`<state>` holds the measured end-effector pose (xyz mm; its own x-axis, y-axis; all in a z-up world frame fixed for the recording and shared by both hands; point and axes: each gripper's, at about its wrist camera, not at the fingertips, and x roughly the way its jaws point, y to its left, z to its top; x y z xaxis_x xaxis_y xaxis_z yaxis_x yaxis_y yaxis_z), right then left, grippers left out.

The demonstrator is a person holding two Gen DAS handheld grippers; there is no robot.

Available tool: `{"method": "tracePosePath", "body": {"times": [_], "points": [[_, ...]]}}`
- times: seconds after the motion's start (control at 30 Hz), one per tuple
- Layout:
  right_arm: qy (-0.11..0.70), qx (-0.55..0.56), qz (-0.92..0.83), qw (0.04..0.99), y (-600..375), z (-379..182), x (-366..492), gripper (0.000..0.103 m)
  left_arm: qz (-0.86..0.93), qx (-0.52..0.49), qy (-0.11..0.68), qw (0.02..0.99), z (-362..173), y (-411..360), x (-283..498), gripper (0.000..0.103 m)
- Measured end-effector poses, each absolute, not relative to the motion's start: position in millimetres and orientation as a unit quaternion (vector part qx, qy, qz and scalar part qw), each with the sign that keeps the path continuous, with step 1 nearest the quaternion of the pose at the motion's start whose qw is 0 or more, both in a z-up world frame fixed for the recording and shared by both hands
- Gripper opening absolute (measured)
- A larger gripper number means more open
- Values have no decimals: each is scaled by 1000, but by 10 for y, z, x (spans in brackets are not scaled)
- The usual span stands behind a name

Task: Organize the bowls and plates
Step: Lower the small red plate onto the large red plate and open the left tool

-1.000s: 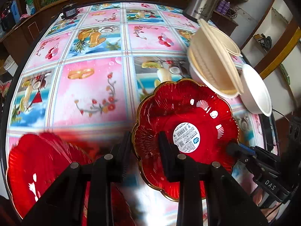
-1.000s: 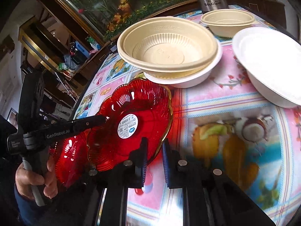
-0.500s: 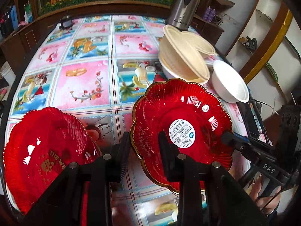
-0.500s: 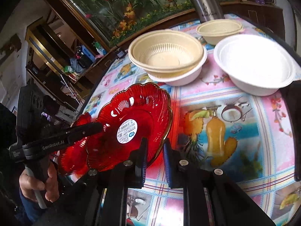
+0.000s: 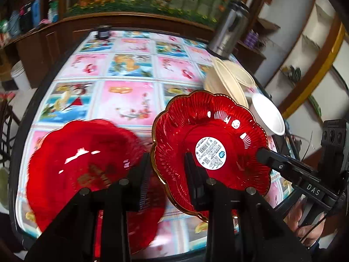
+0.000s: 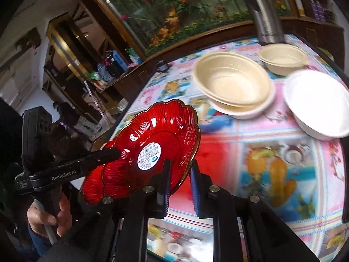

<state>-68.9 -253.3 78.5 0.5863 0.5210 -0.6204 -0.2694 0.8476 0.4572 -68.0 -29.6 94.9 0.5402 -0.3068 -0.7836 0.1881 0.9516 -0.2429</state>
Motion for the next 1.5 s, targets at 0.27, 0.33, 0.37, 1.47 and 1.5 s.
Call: {"method": "tracePosePath", "body": {"times": [0.27, 0.33, 0.37, 1.47, 1.5], "points": [[400, 111, 277, 867, -1847, 873, -632, 18, -88, -106, 453, 881, 866, 388, -869, 27], [409, 99, 288, 860, -1646, 824, -615, 18, -75, -114, 455, 880, 808, 532, -912, 27], [415, 95, 293, 856, -1549, 791, -598, 18, -67, -120, 459, 878, 760, 614, -931, 27], [477, -134, 266, 827, -459, 382, -468, 21, 12, -13, 521, 853, 290, 869, -829, 28], [478, -148, 266, 824, -428, 378, -461, 22, 11, -6, 523, 852, 289, 860, -830, 30]]}}
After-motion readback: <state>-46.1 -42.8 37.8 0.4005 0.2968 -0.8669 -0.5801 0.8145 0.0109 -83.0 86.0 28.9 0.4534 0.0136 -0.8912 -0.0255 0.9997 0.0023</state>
